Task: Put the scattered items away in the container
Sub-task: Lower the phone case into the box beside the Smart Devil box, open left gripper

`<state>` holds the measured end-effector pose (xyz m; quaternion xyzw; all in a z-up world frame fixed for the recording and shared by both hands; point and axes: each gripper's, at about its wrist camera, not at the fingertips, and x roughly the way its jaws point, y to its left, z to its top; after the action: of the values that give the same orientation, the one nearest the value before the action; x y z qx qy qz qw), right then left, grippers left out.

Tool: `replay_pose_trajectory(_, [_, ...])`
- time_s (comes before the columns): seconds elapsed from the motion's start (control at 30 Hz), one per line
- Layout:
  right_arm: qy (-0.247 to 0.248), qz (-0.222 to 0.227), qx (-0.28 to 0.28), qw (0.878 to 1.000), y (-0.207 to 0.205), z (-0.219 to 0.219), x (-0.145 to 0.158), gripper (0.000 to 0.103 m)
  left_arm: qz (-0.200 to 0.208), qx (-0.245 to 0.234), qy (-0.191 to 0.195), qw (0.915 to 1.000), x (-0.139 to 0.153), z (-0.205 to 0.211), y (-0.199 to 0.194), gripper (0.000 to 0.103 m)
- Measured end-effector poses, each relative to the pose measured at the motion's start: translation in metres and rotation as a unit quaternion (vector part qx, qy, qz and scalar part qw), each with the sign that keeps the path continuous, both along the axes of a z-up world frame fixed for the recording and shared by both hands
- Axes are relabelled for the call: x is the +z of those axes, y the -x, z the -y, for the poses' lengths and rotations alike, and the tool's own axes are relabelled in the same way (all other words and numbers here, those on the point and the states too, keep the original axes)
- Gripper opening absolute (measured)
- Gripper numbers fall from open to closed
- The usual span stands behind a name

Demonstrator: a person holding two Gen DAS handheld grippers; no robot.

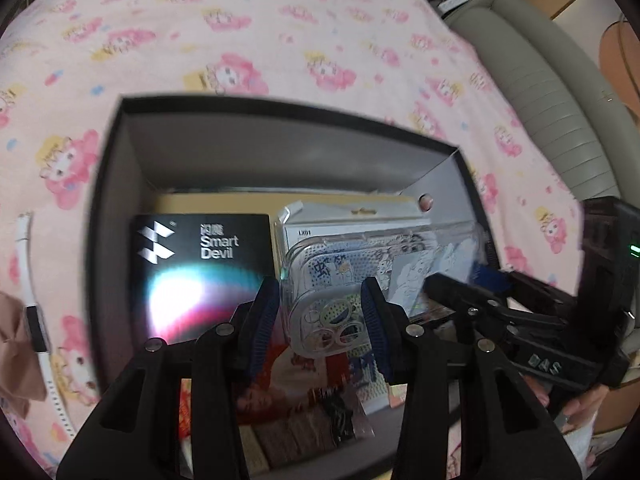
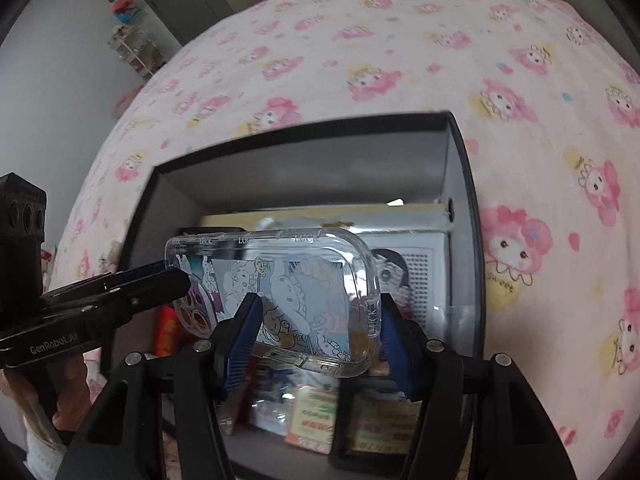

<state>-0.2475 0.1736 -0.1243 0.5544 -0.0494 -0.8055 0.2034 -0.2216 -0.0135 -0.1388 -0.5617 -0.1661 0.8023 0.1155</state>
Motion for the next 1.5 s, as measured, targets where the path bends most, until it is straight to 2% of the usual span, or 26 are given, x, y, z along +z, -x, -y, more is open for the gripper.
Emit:
replay_pose_trajectory(0.17, [-0.041,-0.023,-0.002,0.999,0.001,0.005,-0.001,0.055,0.023,-0.005,0.015,0.9996,-0.014,-0.010,0.009,0.045])
replay_pose_trajectory(0.3, [-0.096,-0.042,0.011,0.994,-0.003,0.018,-0.007,0.055,0.039,-0.014,0.032,0.9986,-0.019,-0.018,0.011,0.045])
replay_pose_trajectory(0.43, [-0.115,-0.041,0.020,0.992,-0.005,0.022,-0.011,0.056,0.038,-0.016,0.046,0.9981,-0.019,-0.023,0.012,0.044])
replay_pose_trajectory(0.53, [-0.110,-0.039,0.017,0.993,-0.004,0.019,-0.011,0.056,0.039,-0.008,0.041,0.9984,-0.016,-0.019,0.013,0.044])
replay_pose_trajectory(0.67, [-0.100,-0.063,0.003,0.993,-0.009,0.017,-0.002,0.056,0.013,0.027,0.039,0.9988,-0.006,-0.009,0.004,0.044])
replay_pose_trajectory(0.8, [-0.081,-0.092,-0.021,0.992,-0.014,0.010,0.013,0.056,0.041,0.024,0.036,0.9982,-0.019,-0.012,0.005,0.044])
replay_pose_trajectory(0.93, [-0.100,-0.085,-0.033,0.991,-0.010,0.008,0.010,0.056,0.052,0.001,0.031,0.9982,-0.029,-0.028,0.007,0.044])
replay_pose_trajectory(1.0, [-0.113,-0.083,-0.035,0.990,-0.010,0.006,0.007,0.056,0.056,-0.012,0.009,0.9983,-0.029,-0.035,0.009,0.044])
replay_pose_trajectory(1.03, [-0.117,-0.083,-0.037,0.989,-0.010,0.005,0.007,0.056,0.061,-0.018,0.000,0.9980,-0.030,-0.038,0.010,0.040])
replay_pose_trajectory(1.1, [-0.118,-0.081,-0.042,0.989,-0.009,0.004,0.007,0.054,0.062,-0.024,0.004,0.9978,-0.030,-0.042,0.010,0.041])
replay_pose_trajectory(1.2, [-0.103,-0.076,-0.046,0.991,-0.007,0.000,0.009,0.054,0.049,-0.004,-0.006,0.9988,-0.024,-0.032,0.008,0.041])
replay_pose_trajectory(1.27, [-0.115,-0.091,-0.043,0.988,-0.008,0.003,0.011,0.054,0.043,0.012,-0.005,0.9990,-0.022,-0.025,0.009,0.041])
replay_pose_trajectory(1.37, [-0.141,-0.112,-0.032,0.983,-0.011,0.009,0.012,0.054,0.053,0.009,-0.005,0.9985,-0.026,-0.024,0.013,0.041])
replay_pose_trajectory(1.5, [-0.121,-0.069,-0.025,0.990,-0.005,0.009,0.001,0.054,0.068,-0.005,-0.006,0.9977,-0.033,-0.036,0.017,0.035])
